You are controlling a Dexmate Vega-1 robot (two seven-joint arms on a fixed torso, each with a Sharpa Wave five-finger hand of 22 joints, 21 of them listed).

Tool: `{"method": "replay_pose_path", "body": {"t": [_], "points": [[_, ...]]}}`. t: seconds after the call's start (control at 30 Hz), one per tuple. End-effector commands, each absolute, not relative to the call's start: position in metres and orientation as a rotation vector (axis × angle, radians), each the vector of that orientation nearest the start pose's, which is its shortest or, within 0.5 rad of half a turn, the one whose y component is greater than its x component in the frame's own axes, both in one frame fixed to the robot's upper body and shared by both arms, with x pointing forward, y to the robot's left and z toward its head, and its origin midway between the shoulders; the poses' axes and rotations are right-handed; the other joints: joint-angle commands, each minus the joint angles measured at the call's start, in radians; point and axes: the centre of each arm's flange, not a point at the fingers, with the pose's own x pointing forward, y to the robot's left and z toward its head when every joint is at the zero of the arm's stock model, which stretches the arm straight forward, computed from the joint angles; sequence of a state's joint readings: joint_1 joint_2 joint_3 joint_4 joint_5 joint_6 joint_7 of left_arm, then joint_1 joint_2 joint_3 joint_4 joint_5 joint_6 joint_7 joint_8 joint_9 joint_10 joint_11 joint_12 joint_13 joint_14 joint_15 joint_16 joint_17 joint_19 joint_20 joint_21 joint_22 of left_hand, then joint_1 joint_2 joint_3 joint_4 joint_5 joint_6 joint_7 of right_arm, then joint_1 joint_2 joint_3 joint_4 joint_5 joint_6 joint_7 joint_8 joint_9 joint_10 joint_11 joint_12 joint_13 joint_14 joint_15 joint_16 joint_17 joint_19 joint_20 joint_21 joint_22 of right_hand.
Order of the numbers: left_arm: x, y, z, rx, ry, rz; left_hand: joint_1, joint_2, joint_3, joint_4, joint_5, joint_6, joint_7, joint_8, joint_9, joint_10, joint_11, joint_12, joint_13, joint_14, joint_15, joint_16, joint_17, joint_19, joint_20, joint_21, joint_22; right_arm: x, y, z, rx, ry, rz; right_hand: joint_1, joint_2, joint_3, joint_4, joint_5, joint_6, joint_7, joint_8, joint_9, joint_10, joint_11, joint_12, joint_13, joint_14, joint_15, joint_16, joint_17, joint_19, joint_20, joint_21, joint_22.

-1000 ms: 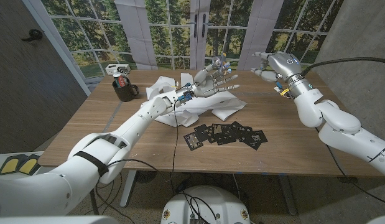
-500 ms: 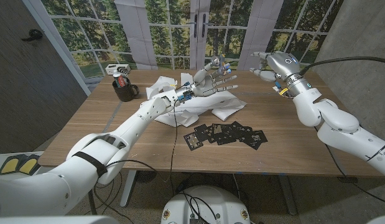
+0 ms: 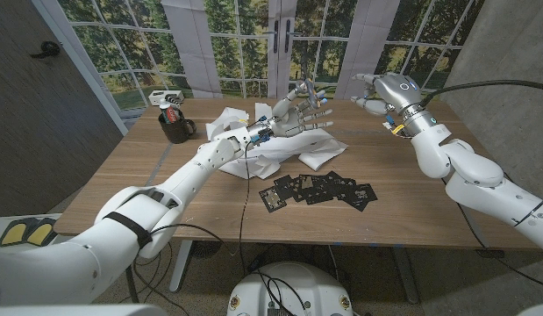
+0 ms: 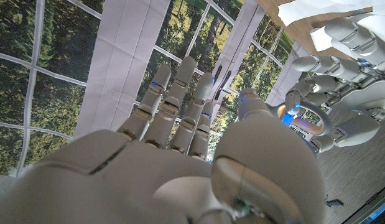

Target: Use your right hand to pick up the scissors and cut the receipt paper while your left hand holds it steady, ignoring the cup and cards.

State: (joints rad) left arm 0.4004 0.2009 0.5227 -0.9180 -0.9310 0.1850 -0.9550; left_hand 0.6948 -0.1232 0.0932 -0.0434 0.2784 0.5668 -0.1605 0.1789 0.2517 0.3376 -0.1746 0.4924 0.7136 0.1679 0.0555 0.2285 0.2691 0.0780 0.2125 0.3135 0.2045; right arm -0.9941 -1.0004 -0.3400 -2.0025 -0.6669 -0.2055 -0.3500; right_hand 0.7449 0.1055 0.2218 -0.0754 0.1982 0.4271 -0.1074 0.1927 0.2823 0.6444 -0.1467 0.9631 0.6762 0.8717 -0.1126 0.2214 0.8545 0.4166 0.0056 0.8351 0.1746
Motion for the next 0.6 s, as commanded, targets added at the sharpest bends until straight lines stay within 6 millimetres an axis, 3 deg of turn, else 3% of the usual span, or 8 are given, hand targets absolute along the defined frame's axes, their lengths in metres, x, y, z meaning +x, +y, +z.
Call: {"method": "replay_pose_path", "body": {"t": [0.03, 0.3, 0.6], "points": [[0.6618, 0.0704, 0.0513, -0.244, -0.313, -1.334, -0.008, 0.004, -0.007, 0.001, 0.012, 0.006, -0.020, 0.013, -0.010, -0.041, 0.021, -0.031, -0.011, -0.012, 0.008, 0.000, -0.001, -0.006, 0.000, -0.007, 0.003, 0.5056, -0.2816, 0.0868, -1.501, -0.982, -0.444, -0.008, 0.001, 0.002, -0.010, -0.001, 0.006, 0.001, 0.004, -0.001, 0.000, 0.000, 0.008, 0.002, 0.001, -0.107, -0.004, 0.004, 0.007, 0.000, -0.004, 0.003], [0.6618, 0.0694, 0.0519, -0.238, -0.318, -1.330, 0.004, 0.026, -0.005, 0.002, 0.020, 0.069, -0.021, 0.037, -0.023, -0.062, 0.046, -0.061, -0.032, -0.018, 0.008, 0.001, -0.006, -0.006, 0.000, -0.010, 0.003, 0.5051, -0.2815, 0.0876, -1.500, -0.986, -0.449, -0.013, 0.002, 0.003, -0.013, -0.002, 0.005, -0.002, 0.003, -0.002, -0.003, 0.003, 0.011, -0.003, -0.001, -0.106, -0.005, 0.005, 0.006, 0.000, -0.011, 0.003], [0.6606, 0.0682, 0.0510, -0.232, -0.321, -1.324, 0.018, 0.043, -0.008, 0.001, 0.025, 0.137, 0.003, 0.053, -0.036, -0.116, 0.084, -0.112, -0.062, -0.031, 0.017, 0.000, -0.013, -0.005, 0.000, -0.015, 0.003, 0.5028, -0.2819, 0.0872, -1.499, -0.989, -0.453, -0.013, 0.002, 0.006, -0.018, -0.002, 0.003, -0.004, 0.003, -0.003, -0.006, 0.001, 0.012, -0.009, -0.004, -0.108, -0.005, 0.006, 0.007, 0.002, -0.015, 0.004]]}}
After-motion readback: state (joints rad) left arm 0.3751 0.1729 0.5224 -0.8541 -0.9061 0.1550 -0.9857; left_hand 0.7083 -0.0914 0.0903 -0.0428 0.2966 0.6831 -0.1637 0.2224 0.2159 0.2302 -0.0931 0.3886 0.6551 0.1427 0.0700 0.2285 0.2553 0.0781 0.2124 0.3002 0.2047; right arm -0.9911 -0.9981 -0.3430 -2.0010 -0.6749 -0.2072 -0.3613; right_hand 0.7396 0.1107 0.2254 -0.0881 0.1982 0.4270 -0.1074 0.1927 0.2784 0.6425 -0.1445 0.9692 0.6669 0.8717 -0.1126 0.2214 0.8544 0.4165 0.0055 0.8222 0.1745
